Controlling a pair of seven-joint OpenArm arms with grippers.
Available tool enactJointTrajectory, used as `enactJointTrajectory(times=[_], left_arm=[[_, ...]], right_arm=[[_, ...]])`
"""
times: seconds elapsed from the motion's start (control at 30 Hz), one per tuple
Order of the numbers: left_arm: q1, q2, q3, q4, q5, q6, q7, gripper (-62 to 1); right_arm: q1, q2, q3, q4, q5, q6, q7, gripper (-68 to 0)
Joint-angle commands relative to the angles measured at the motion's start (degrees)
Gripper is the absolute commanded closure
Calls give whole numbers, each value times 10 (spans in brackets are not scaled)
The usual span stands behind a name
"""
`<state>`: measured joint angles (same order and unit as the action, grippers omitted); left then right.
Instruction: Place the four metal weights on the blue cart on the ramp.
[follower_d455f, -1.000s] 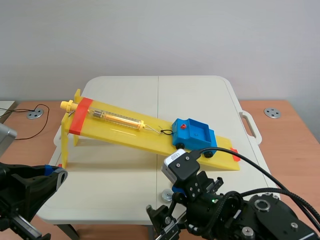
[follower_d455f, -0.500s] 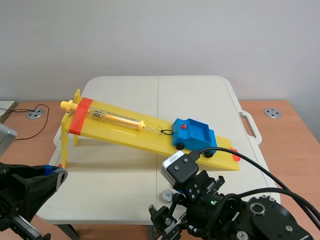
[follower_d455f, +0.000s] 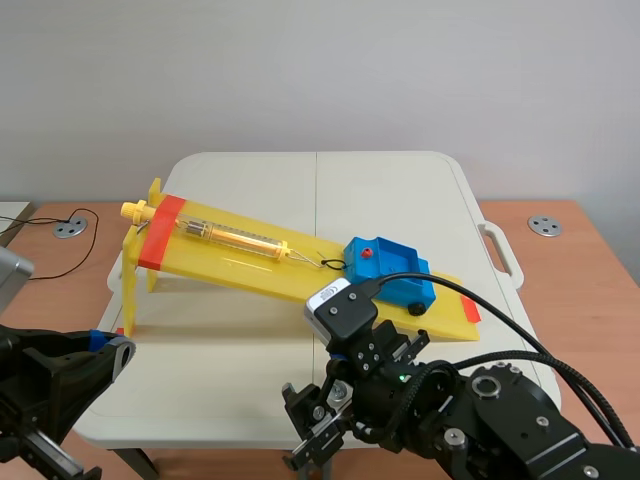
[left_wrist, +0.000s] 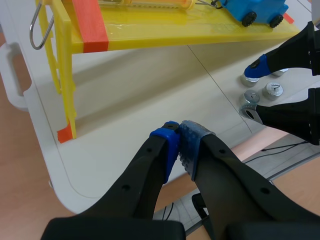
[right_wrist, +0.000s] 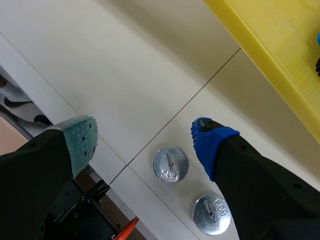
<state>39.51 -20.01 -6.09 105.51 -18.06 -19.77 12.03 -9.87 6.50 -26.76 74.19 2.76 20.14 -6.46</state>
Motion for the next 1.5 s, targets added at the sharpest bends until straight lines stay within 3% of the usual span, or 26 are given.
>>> enactJointTrajectory(times=[0.0, 0.23, 0.37, 1.1, 1.47], left_arm=[[3, 3, -9, 40, -32, -14, -60, -27], [3, 3, -9, 40, -32, -14, -60, -27], [3, 3, -9, 40, -32, -14, -60, -27], [-5, 3, -9, 40, -32, -14, -59, -27], [-5, 3, -9, 40, -32, -14, -59, -27]], right_arm=[[41, -14, -7, 22, 17, -13, 62, -394], [36, -14, -7, 22, 17, -18, 40, -365], [25, -14, -7, 22, 17, -28, 42, -365], [23, -13, -19, -5, 17, -28, 56, -361], [24, -13, -19, -33, 17, -29, 60, -258]])
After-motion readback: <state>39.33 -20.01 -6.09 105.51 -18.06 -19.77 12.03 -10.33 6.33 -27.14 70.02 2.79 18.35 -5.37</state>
